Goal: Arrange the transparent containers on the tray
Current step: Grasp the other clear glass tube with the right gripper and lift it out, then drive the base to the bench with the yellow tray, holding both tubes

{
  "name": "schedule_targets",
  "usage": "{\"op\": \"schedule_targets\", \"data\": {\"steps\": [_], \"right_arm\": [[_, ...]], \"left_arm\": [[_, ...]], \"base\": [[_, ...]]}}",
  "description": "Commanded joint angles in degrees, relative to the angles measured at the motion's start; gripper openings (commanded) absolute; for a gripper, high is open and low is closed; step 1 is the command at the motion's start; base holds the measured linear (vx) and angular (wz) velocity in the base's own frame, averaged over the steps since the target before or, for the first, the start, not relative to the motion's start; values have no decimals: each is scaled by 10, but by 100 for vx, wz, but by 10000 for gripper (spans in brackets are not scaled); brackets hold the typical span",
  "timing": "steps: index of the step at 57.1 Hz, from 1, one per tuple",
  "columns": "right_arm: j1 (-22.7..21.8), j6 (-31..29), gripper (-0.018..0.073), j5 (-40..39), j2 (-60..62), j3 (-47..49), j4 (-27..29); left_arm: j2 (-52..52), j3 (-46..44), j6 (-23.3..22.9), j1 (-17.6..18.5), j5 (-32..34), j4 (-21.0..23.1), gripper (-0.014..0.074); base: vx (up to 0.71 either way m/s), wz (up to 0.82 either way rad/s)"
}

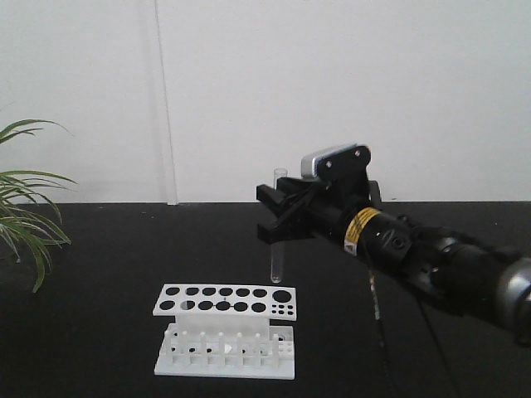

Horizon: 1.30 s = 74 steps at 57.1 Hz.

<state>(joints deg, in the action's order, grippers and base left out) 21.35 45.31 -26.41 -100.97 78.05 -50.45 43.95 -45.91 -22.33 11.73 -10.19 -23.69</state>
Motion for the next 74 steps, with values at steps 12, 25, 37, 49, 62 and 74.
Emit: {"op": "schedule_targets", "data": {"steps": [12,25,37,49,62,74], "right_arm": [[-2,293,-13,37,250,-97,-326],[-2,342,-13,140,455,-275,-355],[-2,366,-13,204,632,-432,-351],[-2,372,-13,249,744,-503,-351],[-2,372,-11,250,747,-502,-358],[-2,372,-11,252,747,-503,-359]], "left_arm": [[-3,-17,-4,2,-7,-2,-1],[-21,34,-4,3,1,4,-1],[-85,109,-4,3,27,9,-1],[-153,165,-4,3,35,22,-1],[-169,176,-5,3,32,22,-1],[-168,176,-4,2,33,22,-1]], "base": [[0,0],[0,0],[0,0],[0,0],[0,0],[0,0]]}}
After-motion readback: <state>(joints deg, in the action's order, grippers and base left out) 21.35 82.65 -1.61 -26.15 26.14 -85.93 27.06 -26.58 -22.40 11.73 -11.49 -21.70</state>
